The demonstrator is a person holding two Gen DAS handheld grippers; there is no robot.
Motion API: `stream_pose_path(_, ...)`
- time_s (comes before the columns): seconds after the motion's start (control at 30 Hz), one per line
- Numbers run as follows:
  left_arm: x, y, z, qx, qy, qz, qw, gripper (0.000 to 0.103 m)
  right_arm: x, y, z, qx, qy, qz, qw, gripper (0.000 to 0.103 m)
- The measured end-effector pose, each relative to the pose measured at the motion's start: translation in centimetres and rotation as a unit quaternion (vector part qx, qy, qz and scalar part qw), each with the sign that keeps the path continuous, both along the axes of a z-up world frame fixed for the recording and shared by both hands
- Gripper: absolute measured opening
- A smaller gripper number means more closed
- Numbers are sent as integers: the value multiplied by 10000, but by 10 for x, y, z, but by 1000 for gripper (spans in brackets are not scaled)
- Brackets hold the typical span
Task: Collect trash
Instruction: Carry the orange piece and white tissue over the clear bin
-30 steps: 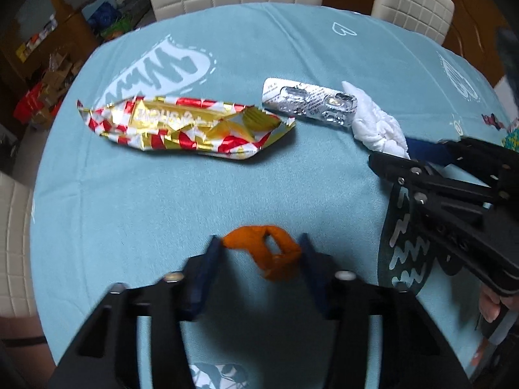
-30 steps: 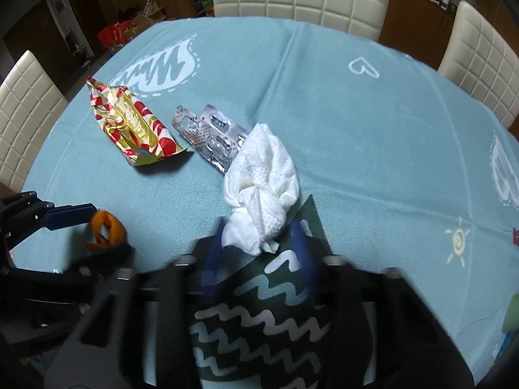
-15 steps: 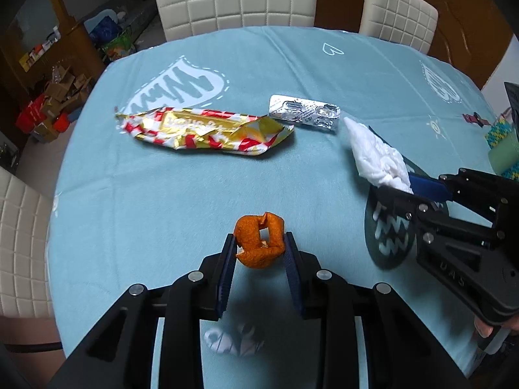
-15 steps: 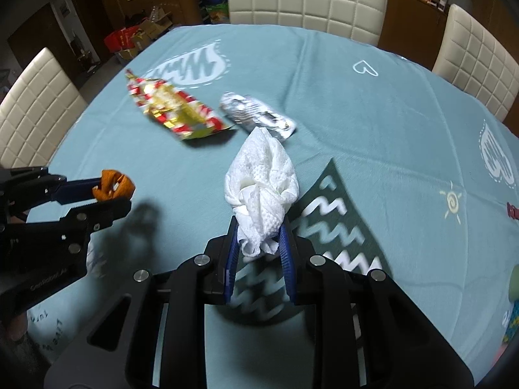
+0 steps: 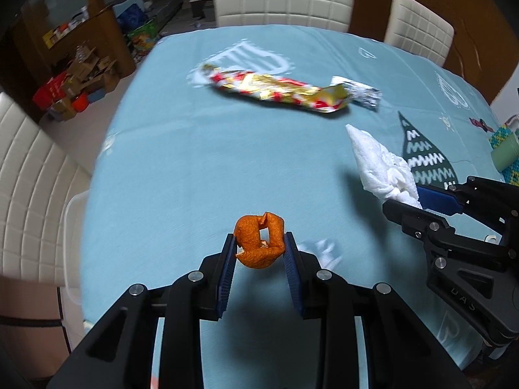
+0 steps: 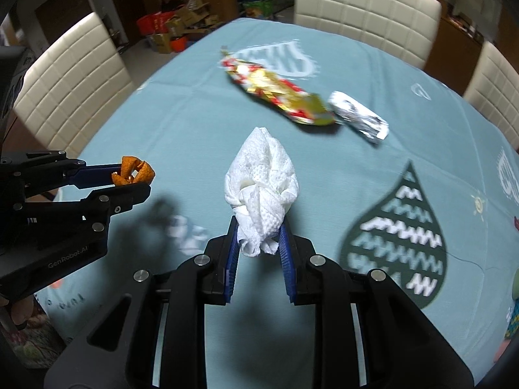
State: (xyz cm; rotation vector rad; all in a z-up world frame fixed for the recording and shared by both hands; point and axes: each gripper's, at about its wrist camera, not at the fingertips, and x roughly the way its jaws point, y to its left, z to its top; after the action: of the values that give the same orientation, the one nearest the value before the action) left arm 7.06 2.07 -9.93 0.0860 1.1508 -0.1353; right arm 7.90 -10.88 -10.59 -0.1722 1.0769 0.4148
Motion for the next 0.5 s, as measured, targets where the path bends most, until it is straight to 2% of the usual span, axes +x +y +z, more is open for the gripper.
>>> stream_pose_path(0.5, -24, 133, -4, 12, -43, 911, 9958, 29, -7, 138, 5, -22, -12, 982, 9952, 26)
